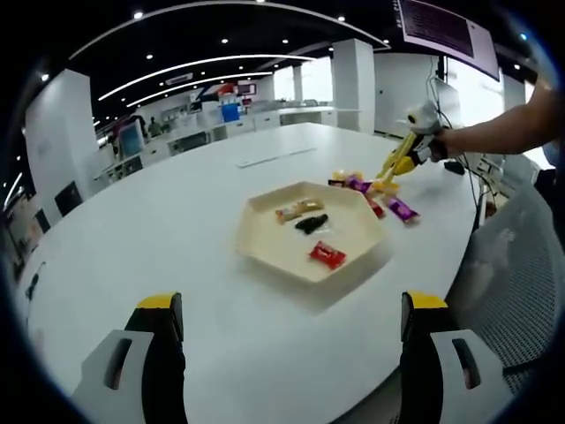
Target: Place the target food into the container with the food tongs after gripping and lifting it, then release it inside without dropping or visibly crushing the food.
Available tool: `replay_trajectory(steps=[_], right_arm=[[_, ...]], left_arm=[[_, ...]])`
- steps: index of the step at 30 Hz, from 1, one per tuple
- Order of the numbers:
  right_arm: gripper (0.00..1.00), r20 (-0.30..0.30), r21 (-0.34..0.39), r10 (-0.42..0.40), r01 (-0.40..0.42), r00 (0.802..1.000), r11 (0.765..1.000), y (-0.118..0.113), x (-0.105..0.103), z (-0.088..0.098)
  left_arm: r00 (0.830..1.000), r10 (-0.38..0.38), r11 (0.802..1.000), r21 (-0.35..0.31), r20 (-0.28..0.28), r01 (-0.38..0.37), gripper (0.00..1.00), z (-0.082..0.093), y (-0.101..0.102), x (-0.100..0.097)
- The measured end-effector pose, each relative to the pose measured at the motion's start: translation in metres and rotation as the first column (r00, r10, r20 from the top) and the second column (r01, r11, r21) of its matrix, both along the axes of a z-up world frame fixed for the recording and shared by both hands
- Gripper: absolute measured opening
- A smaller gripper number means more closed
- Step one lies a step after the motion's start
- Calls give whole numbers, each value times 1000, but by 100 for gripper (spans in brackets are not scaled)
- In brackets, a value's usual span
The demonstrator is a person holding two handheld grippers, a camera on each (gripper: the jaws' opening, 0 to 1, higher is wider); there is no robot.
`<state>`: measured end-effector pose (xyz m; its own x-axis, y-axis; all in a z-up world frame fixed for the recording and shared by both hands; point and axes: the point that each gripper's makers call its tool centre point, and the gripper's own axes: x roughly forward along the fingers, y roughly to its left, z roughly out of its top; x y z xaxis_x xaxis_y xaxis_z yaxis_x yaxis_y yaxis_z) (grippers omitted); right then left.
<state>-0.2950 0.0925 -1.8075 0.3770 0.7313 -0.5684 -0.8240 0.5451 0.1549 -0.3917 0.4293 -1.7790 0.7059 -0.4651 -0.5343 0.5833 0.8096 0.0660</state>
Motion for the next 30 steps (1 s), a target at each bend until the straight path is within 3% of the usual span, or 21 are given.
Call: replay_trajectory(steps=[6,22,30], right_arm=[[26,-5,14,-21,21,1000,1000,-2,1,1],[26,45,-45,32,-30,998,999,2,4,1],[25,-6,-55,13,-13,1000,998,-2,5,7]], left_arm=[[1000,0,1000,2,-2,0,99,0,0,0],[1000,0,1000,3,-3,0,99,-1,0,-1],[1000,1,1000,-1,-2,-1,99,-1,1,0]])
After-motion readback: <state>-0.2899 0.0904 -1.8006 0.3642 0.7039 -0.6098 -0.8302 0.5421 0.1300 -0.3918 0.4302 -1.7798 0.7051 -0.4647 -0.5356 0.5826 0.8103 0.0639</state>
